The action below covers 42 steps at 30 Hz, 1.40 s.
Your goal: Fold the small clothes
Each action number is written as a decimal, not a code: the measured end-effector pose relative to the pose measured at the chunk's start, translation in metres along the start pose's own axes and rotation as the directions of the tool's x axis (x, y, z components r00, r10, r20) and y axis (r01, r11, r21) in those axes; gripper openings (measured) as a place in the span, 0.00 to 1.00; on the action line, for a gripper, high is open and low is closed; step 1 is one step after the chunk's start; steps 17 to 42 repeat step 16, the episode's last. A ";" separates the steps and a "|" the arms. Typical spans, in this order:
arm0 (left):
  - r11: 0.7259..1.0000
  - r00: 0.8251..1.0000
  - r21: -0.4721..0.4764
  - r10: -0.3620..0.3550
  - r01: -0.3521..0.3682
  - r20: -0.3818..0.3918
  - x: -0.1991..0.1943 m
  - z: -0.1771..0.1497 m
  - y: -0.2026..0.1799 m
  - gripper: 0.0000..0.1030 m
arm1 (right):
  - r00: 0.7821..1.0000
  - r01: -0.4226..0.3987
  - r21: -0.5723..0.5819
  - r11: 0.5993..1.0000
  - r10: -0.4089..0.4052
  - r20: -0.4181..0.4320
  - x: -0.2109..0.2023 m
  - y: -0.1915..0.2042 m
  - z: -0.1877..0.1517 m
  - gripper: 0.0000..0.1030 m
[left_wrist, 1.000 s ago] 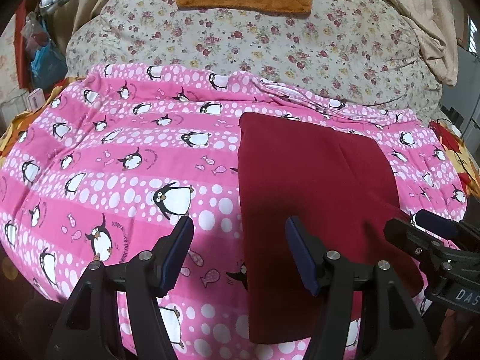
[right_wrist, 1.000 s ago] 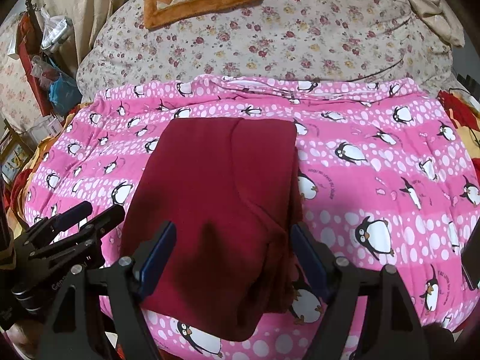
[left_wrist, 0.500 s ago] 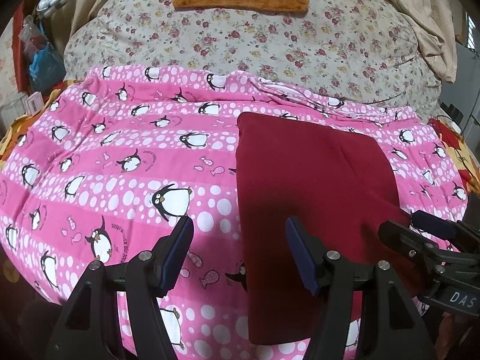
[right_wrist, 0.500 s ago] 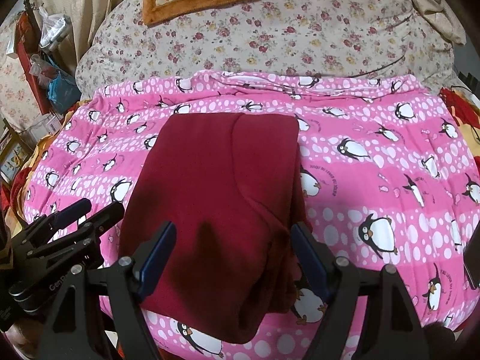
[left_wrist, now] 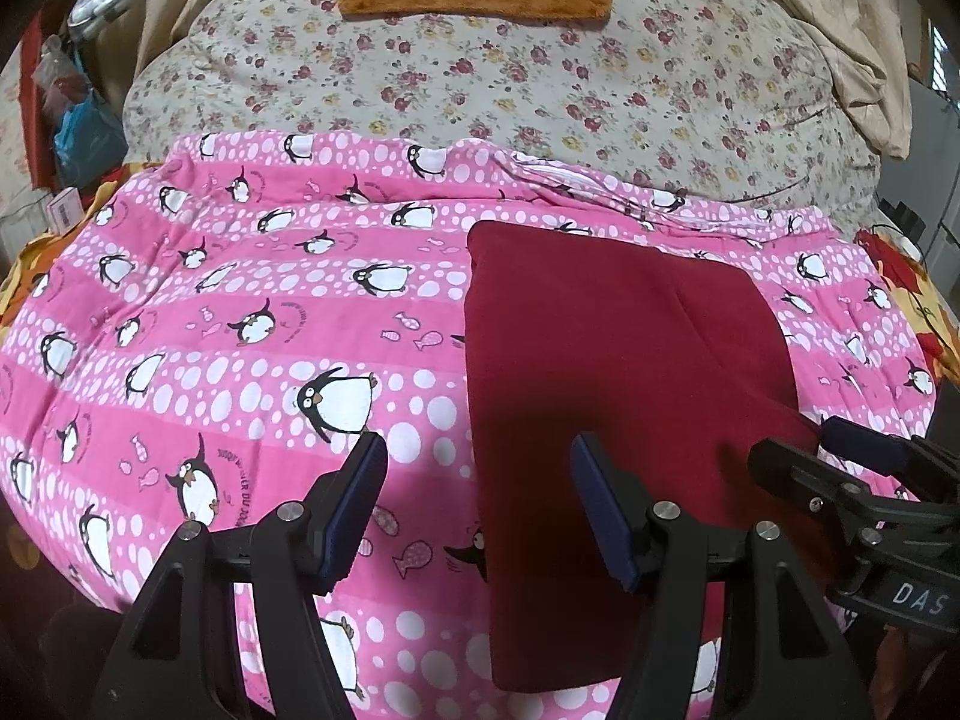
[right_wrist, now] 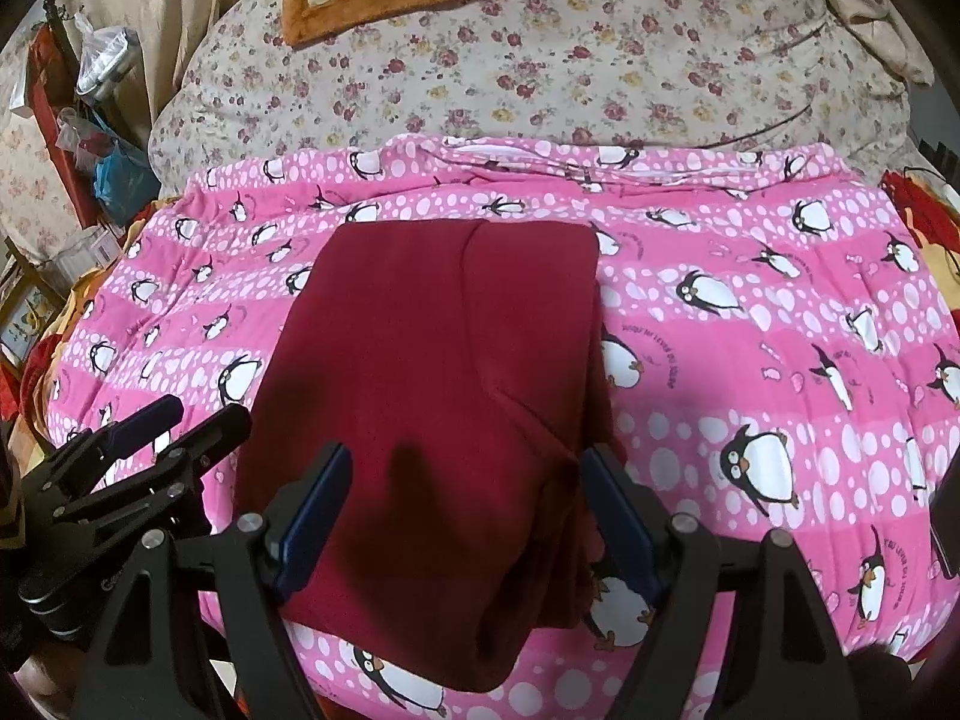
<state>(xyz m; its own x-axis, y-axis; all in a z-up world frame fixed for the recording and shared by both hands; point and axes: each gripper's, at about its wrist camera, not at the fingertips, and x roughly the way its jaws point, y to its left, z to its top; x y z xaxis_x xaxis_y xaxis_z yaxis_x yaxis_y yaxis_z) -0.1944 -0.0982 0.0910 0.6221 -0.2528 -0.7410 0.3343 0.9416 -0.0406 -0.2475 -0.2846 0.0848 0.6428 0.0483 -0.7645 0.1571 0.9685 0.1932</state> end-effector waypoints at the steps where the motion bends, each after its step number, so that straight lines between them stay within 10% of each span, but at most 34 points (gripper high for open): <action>1: 1.000 1.000 0.000 0.000 0.000 0.000 0.000 0.000 0.000 0.43 | 1.000 0.000 -0.001 1.000 0.000 0.000 0.000 0.000 0.000 0.80; 42: 0.997 0.997 -0.032 -0.070 0.070 0.022 0.006 0.007 0.021 0.43 | 1.000 -0.028 -0.010 1.000 0.028 -0.005 0.000 -0.003 0.005 0.80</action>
